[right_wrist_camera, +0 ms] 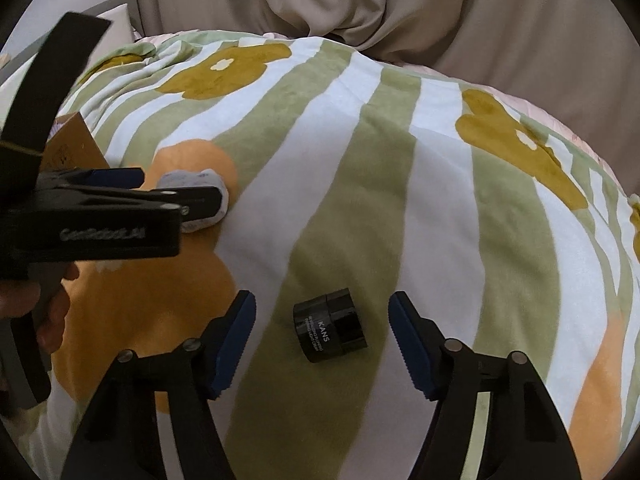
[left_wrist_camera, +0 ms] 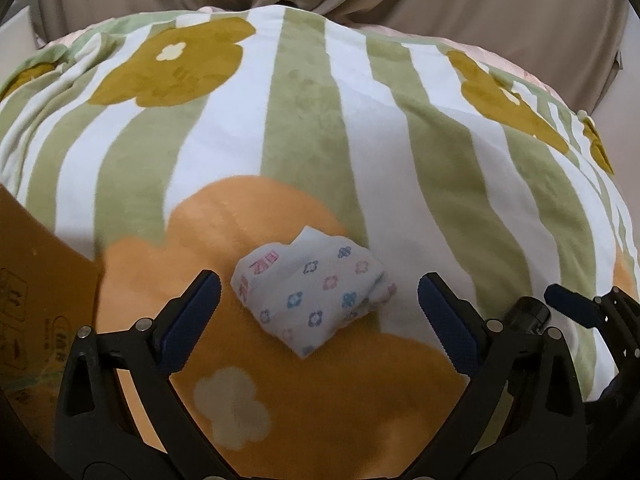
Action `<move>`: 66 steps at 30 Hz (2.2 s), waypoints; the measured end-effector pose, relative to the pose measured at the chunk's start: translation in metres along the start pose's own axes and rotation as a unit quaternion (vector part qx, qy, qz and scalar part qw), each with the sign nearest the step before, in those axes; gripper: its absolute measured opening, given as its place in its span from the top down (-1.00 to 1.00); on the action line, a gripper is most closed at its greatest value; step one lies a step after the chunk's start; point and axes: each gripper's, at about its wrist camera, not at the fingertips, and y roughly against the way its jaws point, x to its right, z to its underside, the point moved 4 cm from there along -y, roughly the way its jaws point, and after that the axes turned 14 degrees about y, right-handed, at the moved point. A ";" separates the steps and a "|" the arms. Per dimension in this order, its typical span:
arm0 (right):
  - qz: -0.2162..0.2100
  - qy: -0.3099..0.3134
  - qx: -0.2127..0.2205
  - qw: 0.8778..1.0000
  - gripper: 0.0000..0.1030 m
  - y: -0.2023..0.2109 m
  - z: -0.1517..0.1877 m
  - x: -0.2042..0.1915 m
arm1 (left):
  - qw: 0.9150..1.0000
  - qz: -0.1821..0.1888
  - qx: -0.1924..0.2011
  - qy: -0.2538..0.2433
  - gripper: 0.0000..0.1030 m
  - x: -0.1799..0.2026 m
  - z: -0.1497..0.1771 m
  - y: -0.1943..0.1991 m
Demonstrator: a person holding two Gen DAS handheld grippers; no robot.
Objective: Organize objects
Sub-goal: 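Grasp the white patterned cloth with the left tool while the right tool grasps the black KANS jar, then carry the patterned cloth with the left tool while the right tool carries the KANS jar over the box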
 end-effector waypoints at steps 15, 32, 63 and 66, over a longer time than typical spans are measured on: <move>-0.012 0.001 -0.003 1.000 0.22 -0.013 0.009 -0.002 | 1.000 -0.003 -0.007 0.007 -0.58 -0.003 -0.001 -0.017; -0.011 -0.005 -0.002 1.000 0.37 -0.013 0.009 0.003 | 1.000 0.002 -0.017 0.024 -0.40 -0.005 -0.002 -0.012; 0.005 -0.010 0.037 0.999 0.38 0.057 -0.032 -0.008 | 0.997 0.042 0.031 0.051 -0.39 -0.018 -0.027 0.090; 0.012 -0.011 0.041 0.999 0.38 0.065 -0.039 -0.011 | 0.997 0.049 0.037 0.051 -0.39 -0.023 -0.030 0.103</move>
